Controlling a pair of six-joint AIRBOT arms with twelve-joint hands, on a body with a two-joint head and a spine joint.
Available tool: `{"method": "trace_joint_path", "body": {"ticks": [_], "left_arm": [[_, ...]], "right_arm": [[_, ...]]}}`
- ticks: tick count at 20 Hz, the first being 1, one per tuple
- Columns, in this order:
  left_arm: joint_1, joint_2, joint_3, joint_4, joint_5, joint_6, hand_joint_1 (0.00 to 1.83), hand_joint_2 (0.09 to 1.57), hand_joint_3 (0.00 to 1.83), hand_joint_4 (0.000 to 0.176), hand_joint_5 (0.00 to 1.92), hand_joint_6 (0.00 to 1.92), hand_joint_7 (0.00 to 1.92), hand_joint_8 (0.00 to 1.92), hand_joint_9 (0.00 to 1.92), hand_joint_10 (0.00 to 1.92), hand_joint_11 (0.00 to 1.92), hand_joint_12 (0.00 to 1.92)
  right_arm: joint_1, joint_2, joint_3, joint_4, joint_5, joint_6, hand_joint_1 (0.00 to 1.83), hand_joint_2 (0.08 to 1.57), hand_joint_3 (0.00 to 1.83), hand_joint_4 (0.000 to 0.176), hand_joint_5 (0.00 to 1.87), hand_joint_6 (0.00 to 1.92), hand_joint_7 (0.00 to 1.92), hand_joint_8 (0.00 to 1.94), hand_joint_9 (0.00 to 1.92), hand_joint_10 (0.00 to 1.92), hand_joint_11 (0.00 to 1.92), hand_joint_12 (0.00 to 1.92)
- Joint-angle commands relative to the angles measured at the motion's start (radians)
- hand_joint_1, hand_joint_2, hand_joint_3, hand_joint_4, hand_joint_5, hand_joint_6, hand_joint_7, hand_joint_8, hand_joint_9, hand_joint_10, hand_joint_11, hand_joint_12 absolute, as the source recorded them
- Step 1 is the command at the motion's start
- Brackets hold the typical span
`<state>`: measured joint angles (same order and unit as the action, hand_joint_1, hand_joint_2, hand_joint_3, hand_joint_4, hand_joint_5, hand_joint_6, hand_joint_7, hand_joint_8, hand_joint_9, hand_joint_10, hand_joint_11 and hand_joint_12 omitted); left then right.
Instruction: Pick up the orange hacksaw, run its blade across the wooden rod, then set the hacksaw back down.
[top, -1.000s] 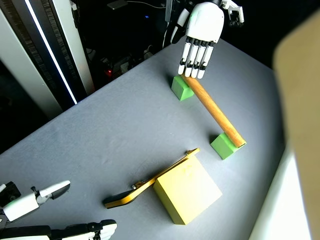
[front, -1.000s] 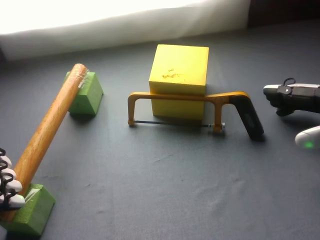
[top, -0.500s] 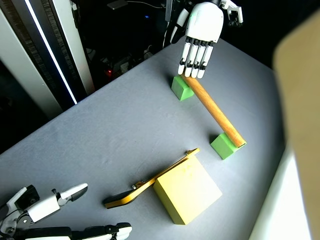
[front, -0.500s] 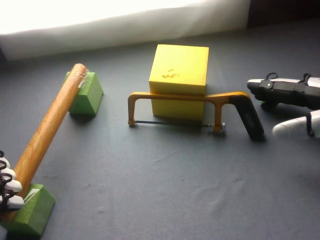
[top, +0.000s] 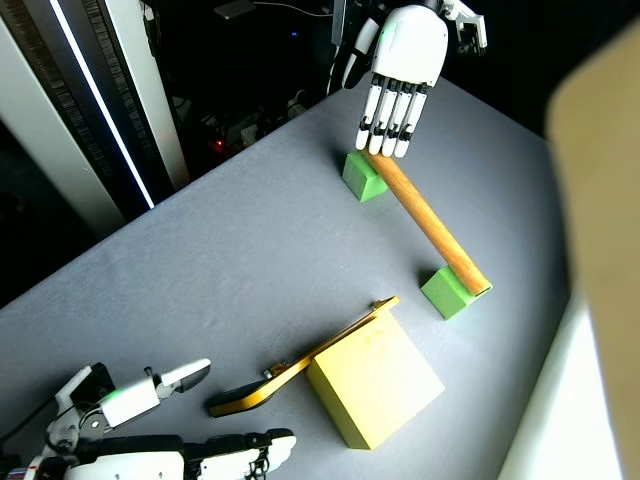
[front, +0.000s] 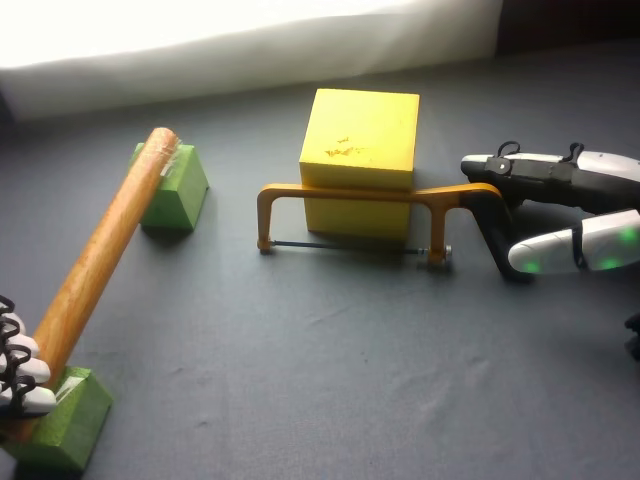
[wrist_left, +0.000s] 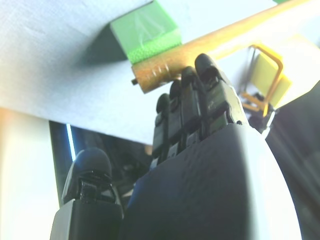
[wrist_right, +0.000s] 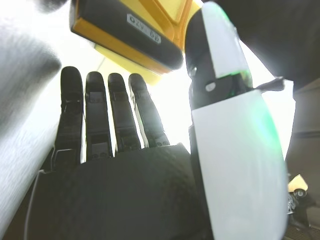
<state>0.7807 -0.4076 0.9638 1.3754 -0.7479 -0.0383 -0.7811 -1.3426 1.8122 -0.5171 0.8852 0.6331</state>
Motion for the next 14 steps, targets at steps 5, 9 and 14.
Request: {"method": "trace_joint_path", "body": {"ticks": [5, 9, 14], "left_arm": [[-0.007, -0.005, 0.003, -0.039, -0.016, 0.010, 0.10, 1.29, 0.00, 0.000, 0.15, 0.00, 0.18, 0.00, 0.18, 0.00, 0.00, 0.48], [-0.007, -0.007, 0.004, -0.040, -0.016, 0.012, 0.11, 1.30, 0.00, 0.000, 0.15, 0.00, 0.20, 0.00, 0.19, 0.00, 0.00, 0.47], [-0.006, -0.010, 0.004, -0.040, -0.016, 0.012, 0.12, 1.29, 0.00, 0.000, 0.16, 0.00, 0.22, 0.00, 0.20, 0.00, 0.00, 0.47]], "right_arm": [[0.044, -0.010, 0.004, -0.001, 0.057, -0.009, 0.85, 1.08, 0.01, 0.000, 0.12, 0.00, 0.12, 0.00, 0.16, 0.01, 0.00, 0.77], [0.054, -0.018, 0.004, -0.015, 0.044, -0.022, 0.87, 1.03, 0.00, 0.000, 0.14, 0.01, 0.13, 0.00, 0.17, 0.01, 0.00, 0.80], [0.058, -0.024, 0.004, -0.020, 0.032, -0.039, 0.84, 1.07, 0.01, 0.000, 0.11, 0.00, 0.11, 0.00, 0.14, 0.00, 0.00, 0.72]]}}
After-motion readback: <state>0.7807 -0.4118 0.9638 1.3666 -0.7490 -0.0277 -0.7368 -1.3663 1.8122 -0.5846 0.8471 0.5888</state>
